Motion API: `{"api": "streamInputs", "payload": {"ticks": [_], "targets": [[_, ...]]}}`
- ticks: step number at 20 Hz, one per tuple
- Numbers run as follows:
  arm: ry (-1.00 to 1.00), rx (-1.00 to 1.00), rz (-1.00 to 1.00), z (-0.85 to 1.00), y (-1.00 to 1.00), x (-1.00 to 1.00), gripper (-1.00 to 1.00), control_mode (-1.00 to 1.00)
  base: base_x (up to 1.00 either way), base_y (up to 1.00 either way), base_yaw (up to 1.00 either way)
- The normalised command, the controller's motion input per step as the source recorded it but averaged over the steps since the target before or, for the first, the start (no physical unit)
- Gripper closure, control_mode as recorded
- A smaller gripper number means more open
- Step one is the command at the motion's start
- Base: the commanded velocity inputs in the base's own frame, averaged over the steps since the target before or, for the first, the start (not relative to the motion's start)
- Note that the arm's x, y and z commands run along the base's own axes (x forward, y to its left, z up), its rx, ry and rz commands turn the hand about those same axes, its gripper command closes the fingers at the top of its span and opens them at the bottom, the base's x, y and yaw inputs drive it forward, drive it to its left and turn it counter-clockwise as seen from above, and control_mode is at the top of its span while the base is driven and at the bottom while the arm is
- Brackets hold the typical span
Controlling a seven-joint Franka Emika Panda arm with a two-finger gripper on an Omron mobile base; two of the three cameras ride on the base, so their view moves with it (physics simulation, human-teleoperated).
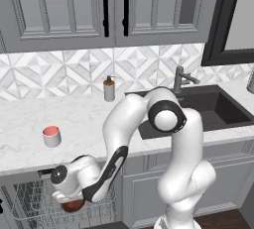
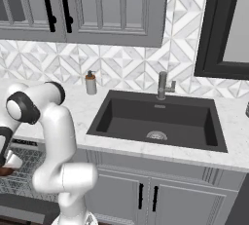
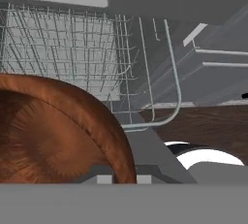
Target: Pick up the cup and bowl from the counter, place them in the dishwasher, and close the dishwasher door.
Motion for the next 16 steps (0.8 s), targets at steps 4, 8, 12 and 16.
{"api": "streamInputs", "payload": {"ticks": [4, 8, 12, 16], "targets": [[0.0, -0.02, -0.05, 0.01, 0.16, 0.48, 1.0, -1.0, 0.0, 0.0, 0.0], [0.0, -0.03, -0.05, 0.0, 0.13, 0.58, 1.0, -1.0, 0.0, 0.0, 0.0], [0.01, 0.0, 0.0, -0.31, 0.0, 0.23, 1.0, -1.0, 0.0, 0.0, 0.0], [0.0, 0.0, 0.0, -0.7, 0.0, 0.1, 1.0, -1.0, 0.0, 0.0, 0.0]]}}
